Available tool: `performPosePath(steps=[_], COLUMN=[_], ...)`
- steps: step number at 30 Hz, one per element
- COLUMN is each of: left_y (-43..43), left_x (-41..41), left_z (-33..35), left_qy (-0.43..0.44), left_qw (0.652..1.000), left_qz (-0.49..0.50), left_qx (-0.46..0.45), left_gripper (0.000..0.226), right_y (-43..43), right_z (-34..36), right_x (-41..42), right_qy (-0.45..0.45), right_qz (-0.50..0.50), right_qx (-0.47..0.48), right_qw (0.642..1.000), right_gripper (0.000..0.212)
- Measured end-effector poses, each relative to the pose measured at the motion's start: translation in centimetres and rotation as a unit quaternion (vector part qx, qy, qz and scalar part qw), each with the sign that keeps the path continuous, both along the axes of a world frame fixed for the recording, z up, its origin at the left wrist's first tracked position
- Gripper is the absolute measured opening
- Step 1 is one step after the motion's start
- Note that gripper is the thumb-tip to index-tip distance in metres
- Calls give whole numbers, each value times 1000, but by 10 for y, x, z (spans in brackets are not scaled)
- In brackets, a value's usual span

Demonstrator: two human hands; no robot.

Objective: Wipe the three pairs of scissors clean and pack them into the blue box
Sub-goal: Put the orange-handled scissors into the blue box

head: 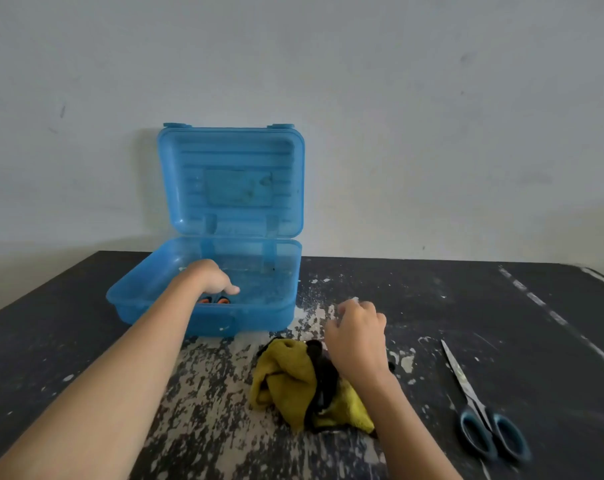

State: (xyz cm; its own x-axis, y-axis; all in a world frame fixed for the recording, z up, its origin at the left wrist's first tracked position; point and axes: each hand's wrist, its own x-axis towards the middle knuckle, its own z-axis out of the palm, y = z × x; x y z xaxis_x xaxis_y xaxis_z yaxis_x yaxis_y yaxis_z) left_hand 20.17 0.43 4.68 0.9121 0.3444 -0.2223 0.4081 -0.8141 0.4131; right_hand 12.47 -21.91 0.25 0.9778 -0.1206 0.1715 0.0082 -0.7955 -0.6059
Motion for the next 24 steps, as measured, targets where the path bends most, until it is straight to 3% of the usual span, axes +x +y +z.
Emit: performPosePath(steps=[4, 6, 8, 11, 14, 18, 24], left_y=[-13, -25, -38, -52, -62, -80, -95], left_x=[-22, -38, -61, -95, -122, -153, -176], left_z=[10, 14, 17, 17, 10, 4, -15], left_qy=[-95, -132, -164, -180, -182, -182, -250], left_qw=[995, 991, 984, 979, 975, 967, 944], left_qz=[-12, -32, -63, -93, -116, -148, -128], left_qx=[-13, -18, -16, -27, -47, -96, -176], left_gripper=[38, 45, 33, 48, 47, 46, 37], right_y=[-32, -51, -67, -84, -97, -112, -112], right_z=[14, 16, 17, 15, 5, -5, 3], right_x=[-12, -19, -28, -47, -61, -66, -76], right_qy=[69, 118, 172, 250, 288, 291, 184], right_qz=[-91, -138, -170, -195, -210, -202, -191], right_qx=[-54, -92, -120, -139, -150, -126, -119], right_qw=[992, 979, 963, 938, 922, 927, 957], right_gripper=[28, 33, 39, 40, 41, 42, 43])
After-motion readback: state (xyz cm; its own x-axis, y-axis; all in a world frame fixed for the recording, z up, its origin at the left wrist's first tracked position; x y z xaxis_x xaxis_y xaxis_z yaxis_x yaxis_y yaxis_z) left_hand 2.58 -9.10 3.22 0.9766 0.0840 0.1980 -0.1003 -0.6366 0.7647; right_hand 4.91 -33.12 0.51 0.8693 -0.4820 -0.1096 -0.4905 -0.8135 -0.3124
